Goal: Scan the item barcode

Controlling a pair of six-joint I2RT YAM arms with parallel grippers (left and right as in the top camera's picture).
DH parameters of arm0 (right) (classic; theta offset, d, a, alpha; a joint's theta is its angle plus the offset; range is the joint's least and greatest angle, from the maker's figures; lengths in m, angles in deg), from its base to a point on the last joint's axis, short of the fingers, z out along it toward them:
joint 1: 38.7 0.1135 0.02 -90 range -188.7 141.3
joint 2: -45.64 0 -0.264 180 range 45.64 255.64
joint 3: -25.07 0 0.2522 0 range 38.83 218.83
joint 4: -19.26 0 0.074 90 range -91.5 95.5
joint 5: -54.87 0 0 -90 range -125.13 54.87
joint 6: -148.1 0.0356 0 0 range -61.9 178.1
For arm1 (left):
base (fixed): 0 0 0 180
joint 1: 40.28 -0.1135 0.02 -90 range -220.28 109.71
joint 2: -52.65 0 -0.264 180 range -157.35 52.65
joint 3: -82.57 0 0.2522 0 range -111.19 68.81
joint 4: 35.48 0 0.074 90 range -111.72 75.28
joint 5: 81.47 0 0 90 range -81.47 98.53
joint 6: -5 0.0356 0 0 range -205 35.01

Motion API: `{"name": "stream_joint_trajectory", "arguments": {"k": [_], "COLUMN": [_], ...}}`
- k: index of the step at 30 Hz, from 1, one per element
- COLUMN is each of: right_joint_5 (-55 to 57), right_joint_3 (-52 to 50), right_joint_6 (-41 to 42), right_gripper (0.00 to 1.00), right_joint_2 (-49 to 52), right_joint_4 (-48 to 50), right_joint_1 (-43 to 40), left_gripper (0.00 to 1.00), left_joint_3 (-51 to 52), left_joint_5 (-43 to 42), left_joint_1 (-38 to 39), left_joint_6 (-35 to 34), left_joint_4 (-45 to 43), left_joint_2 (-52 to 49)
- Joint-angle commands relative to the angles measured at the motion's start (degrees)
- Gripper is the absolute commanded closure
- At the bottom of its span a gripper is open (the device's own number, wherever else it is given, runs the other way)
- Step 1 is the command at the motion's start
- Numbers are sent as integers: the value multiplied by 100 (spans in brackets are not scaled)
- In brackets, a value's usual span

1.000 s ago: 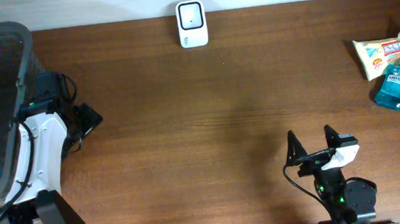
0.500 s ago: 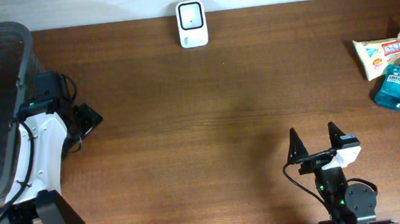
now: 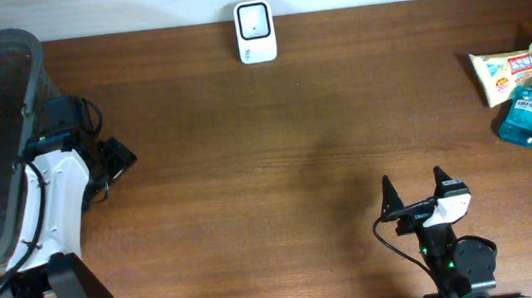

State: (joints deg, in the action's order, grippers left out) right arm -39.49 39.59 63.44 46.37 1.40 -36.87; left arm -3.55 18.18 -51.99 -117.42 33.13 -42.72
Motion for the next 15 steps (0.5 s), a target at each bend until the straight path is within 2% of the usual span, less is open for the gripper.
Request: {"name": "stream_joint_trajectory", "arguments": {"k": [1,15], "right_joint_5": [57,31], "right_joint_3": [-44,-44], "right_joint_6": [-92,-107], "right_gripper": [1,1], "right_joint_2": [-55,-55], "right_joint_4": [-20,-15], "right_joint_1": [37,42], "left_gripper": [1,1], "left_joint_3": [17,17], "left_joint_5": [24,24], "left_joint_1": [-46,-46], "left_joint_6": [-13,-13], "left_joint_4": [-7,-4], "left_joint_2": [-31,-31]}}
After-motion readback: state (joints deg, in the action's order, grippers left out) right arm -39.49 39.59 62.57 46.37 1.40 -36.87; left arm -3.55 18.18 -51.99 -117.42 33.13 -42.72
